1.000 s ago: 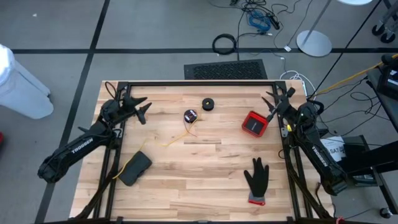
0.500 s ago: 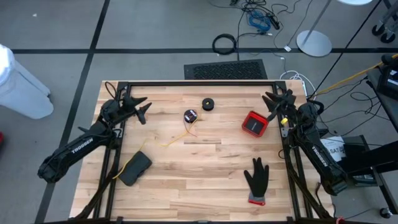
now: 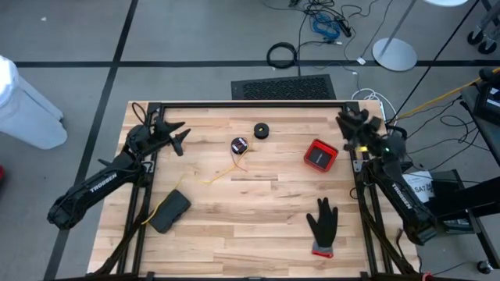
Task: Coil cords
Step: Coil the yellow wire onto the black spool
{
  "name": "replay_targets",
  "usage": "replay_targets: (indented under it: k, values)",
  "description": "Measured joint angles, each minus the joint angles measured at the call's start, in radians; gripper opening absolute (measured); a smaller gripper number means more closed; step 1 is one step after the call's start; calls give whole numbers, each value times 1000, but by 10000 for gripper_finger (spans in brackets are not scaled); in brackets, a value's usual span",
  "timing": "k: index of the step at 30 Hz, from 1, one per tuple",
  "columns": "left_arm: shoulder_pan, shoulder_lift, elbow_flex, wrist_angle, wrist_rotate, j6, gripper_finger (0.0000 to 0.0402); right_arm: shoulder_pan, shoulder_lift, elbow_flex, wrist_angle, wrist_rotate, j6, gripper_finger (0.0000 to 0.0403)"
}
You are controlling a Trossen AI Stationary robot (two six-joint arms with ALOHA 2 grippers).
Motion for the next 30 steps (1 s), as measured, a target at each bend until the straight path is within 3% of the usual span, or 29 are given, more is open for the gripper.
replay_targets:
  k: [5, 8, 16, 22, 30]
  values:
    - [0, 0, 0, 0, 0, 0, 193, 40, 32, 6, 438, -4, 96, 125]
    - [0, 0, 0, 0, 0, 0, 193, 64, 58, 55, 523, -4, 131, 125]
    - [0, 0, 0, 0, 0, 0, 193, 140, 164, 314, 451, -109, 91, 125]
    - [0, 0, 0, 0, 0, 0, 193, 172, 279, 515, 278, -215, 24, 125]
    - [0, 0, 0, 0, 0, 0, 193, 212, 479, 669, 127, -261, -60, 125]
